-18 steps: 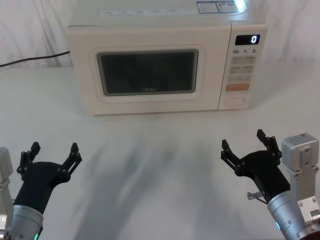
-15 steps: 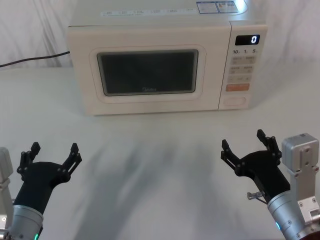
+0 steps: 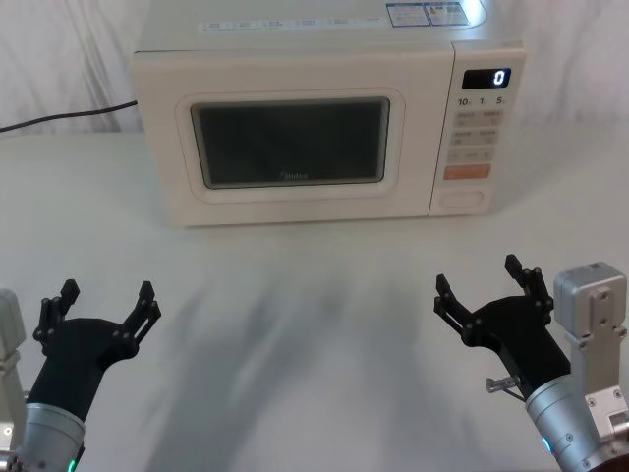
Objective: Press the button to open the microwave door with one hand; close the microwave door with the other hand.
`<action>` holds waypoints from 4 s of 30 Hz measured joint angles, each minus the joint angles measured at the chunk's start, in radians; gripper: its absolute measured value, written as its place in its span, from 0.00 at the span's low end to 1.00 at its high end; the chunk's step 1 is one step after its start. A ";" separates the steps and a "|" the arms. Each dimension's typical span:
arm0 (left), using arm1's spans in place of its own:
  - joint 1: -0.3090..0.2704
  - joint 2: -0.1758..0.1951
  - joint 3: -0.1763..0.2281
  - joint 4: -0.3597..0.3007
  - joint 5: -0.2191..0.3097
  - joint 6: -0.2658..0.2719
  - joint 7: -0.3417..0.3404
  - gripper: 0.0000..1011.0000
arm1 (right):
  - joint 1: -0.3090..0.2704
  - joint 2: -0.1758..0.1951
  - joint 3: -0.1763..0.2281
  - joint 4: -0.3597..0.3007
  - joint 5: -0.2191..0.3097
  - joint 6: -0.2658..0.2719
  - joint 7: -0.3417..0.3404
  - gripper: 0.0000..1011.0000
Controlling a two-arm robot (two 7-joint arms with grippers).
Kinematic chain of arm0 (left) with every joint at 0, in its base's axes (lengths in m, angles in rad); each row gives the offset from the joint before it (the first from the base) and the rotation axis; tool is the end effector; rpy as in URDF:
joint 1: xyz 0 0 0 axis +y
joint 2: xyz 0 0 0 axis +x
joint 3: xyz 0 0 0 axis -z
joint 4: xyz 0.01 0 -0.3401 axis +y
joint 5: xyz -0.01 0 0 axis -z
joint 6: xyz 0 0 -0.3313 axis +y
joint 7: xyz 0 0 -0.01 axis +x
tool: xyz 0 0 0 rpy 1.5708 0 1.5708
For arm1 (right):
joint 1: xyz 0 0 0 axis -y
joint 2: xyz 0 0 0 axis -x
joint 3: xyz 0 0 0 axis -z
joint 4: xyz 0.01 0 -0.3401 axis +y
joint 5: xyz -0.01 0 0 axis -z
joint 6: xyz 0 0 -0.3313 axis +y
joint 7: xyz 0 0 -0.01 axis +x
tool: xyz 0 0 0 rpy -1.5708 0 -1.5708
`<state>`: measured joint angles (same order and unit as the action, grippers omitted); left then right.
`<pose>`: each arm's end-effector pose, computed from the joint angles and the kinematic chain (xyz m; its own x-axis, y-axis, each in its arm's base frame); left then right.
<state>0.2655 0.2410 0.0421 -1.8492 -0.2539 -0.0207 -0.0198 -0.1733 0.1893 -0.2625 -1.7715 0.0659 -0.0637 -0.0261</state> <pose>0.2626 0.0472 -0.3323 0.1244 0.9917 -0.0327 -0.9921 0.1239 -0.0175 0.2789 0.0353 -0.3464 0.2627 -0.9625 0.0675 0.9627 0.2662 0.0479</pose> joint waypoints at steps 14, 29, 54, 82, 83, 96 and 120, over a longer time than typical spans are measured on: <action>0.000 0.000 0.000 0.000 0.000 0.000 0.000 0.99 | 0.000 0.000 0.000 0.000 0.000 0.000 0.000 0.99; 0.000 0.000 0.000 0.000 0.000 0.000 0.000 0.99 | 0.000 0.000 0.000 0.000 0.000 0.000 0.000 0.99; 0.000 0.000 0.000 0.000 0.000 0.000 0.000 0.99 | 0.000 0.000 0.000 0.000 0.000 0.000 0.000 0.99; 0.000 0.000 0.000 0.000 0.000 0.000 0.000 0.99 | 0.000 0.000 0.000 0.000 0.000 0.000 0.000 0.38; 0.000 0.000 0.000 0.000 0.000 0.000 0.000 0.99 | 0.000 0.000 0.000 0.000 0.000 0.000 0.000 0.36; 0.000 0.000 0.000 0.000 0.000 0.000 0.000 0.99 | 0.000 0.000 0.000 0.000 0.000 0.000 0.000 0.00; 0.000 0.000 0.000 0.000 0.000 0.000 0.000 0.99 | 0.184 -0.102 0.073 0.189 0.065 0.099 0.106 0.00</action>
<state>0.2655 0.2409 0.0422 -1.8492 -0.2539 -0.0207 -0.0199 0.0105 0.0868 -0.1893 -1.5829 0.1306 0.0351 0.0800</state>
